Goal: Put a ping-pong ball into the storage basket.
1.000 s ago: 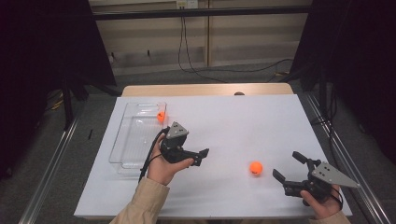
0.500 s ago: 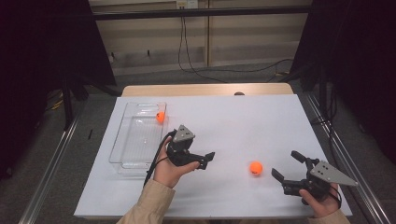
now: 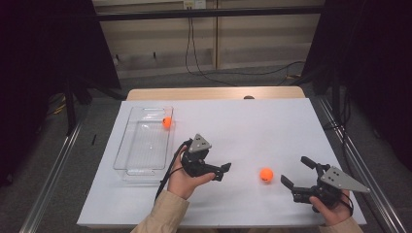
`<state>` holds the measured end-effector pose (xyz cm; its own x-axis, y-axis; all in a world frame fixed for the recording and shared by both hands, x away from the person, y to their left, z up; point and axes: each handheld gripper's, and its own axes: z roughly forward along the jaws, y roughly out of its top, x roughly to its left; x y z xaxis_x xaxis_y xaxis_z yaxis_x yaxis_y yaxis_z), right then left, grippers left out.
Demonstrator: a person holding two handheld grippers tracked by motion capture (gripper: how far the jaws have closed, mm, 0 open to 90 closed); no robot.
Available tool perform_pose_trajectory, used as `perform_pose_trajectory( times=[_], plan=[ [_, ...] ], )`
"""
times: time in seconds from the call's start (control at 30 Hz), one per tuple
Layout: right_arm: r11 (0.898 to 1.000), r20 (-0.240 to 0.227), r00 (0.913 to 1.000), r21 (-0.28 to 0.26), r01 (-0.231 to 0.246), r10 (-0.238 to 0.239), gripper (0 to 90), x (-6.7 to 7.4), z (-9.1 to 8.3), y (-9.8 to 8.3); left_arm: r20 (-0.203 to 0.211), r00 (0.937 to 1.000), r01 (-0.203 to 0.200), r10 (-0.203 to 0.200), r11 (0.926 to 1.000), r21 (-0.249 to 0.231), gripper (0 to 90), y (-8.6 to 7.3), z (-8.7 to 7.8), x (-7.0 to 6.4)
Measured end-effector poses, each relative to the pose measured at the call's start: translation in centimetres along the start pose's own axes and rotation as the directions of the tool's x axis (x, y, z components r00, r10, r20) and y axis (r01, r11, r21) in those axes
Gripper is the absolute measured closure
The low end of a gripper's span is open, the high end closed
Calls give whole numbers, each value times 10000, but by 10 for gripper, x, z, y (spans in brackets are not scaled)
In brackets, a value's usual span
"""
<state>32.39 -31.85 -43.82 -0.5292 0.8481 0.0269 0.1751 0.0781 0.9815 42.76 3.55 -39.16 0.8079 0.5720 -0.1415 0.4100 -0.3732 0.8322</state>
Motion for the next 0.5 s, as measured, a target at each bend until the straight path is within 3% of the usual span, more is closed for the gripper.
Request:
perform_pose_trajectory(
  times=[0.5],
  plan=[
    [10000, -36, 10000, 16, 19, -19, 37, -1, 0, 0, 259, 9995, -179, 176, 9998, 107, 44, -2, 20, -12]
  ],
)
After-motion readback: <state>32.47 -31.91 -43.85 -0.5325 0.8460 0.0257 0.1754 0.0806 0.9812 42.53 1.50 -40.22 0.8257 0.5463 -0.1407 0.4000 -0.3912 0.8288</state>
